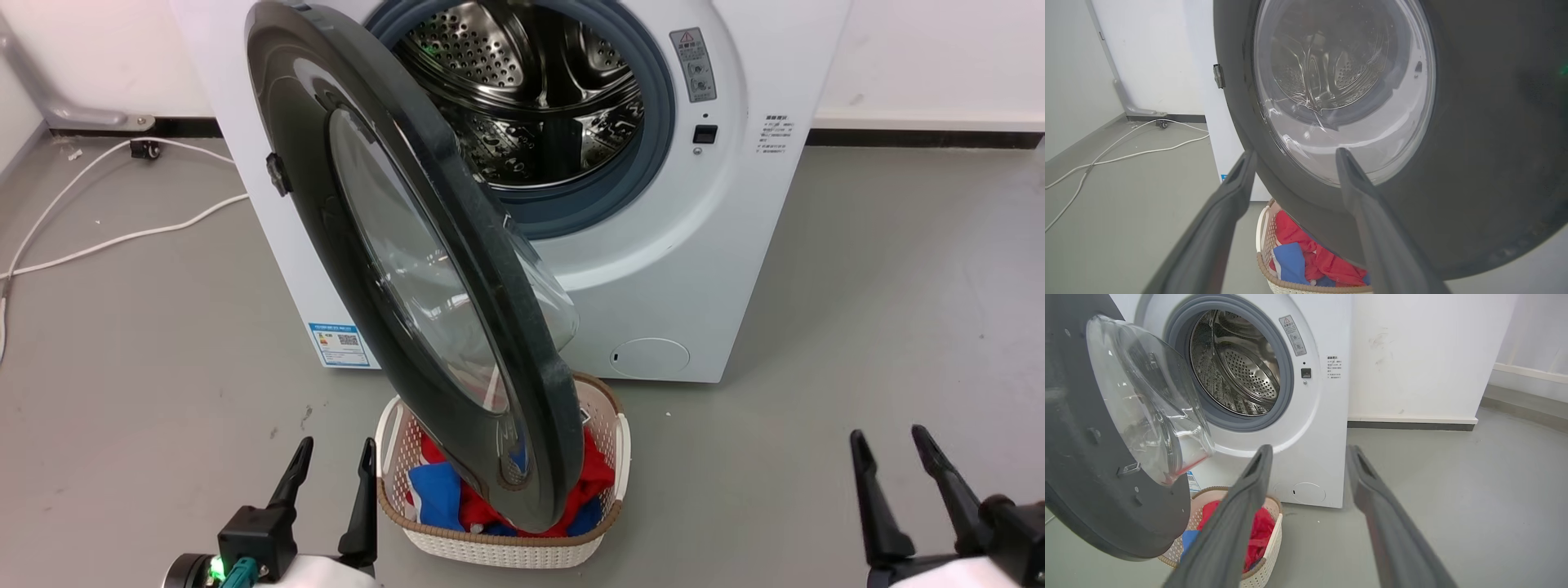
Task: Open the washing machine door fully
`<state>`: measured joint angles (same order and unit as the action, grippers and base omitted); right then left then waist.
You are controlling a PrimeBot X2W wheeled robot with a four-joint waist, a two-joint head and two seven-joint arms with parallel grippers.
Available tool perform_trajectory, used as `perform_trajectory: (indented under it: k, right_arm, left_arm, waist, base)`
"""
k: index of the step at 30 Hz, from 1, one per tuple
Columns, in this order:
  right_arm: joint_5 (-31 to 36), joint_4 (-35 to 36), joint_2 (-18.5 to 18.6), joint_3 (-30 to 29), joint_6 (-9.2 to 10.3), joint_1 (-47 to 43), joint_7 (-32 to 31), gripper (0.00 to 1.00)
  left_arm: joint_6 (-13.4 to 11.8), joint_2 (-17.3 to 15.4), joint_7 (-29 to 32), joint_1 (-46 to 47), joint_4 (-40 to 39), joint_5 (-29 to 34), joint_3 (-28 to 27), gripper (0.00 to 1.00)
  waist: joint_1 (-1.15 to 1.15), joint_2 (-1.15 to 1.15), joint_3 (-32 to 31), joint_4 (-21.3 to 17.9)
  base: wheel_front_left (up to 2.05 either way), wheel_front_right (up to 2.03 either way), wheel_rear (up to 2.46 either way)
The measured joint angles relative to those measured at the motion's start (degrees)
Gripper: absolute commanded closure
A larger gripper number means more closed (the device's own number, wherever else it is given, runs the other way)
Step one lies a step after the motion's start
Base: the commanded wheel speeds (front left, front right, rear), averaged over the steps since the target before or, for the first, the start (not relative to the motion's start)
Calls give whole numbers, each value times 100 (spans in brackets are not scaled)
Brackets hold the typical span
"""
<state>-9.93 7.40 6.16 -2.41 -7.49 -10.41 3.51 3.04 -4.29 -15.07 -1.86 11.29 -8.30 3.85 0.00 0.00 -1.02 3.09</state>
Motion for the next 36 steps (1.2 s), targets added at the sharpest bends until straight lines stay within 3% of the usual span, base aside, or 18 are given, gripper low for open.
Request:
perform_trajectory:
  k: [26, 27, 28, 29, 30, 36]
  right_arm:
    - [392, 325, -270, -24, -1, -464, -133, 0]
    - [401, 332, -272, -21, -1, -464, -133, 0]
    - [405, 338, -274, -18, -1, -464, -134, 0]
    - [407, 342, -276, -13, -1, -463, -135, 0]
    - [416, 346, -278, -4, -1, -463, -138, 0]
    - [466, 348, -286, -8, 0, -453, -187, 0]
  left_arm:
    - [63, -51, 0, -129, 75, 56, -107, 0]
    - [67, -49, 0, -129, 93, 56, -109, 23]
    - [68, -49, 0, -125, 109, 55, -108, 53]
    - [68, -48, 0, -112, 122, 52, -104, 69]
    - [68, -48, 0, -98, 125, 51, -108, 100]
    - [58, -45, 0, -5, 90, 49, -113, 100]
  waist:
    - [0, 0, -240, -135]
    - [0, 0, -238, -137]
    - [0, 0, -235, -138]
    - [0, 0, -232, -138]
    - [0, 0, -230, -138]
    - [0, 0, -211, -141]
  base:
    - [0, 0, 0]
    - [0, 0, 0]
    - [0, 0, 0]
    - [0, 0, 0]
    - [0, 0, 0]
    - [0, 0, 0]
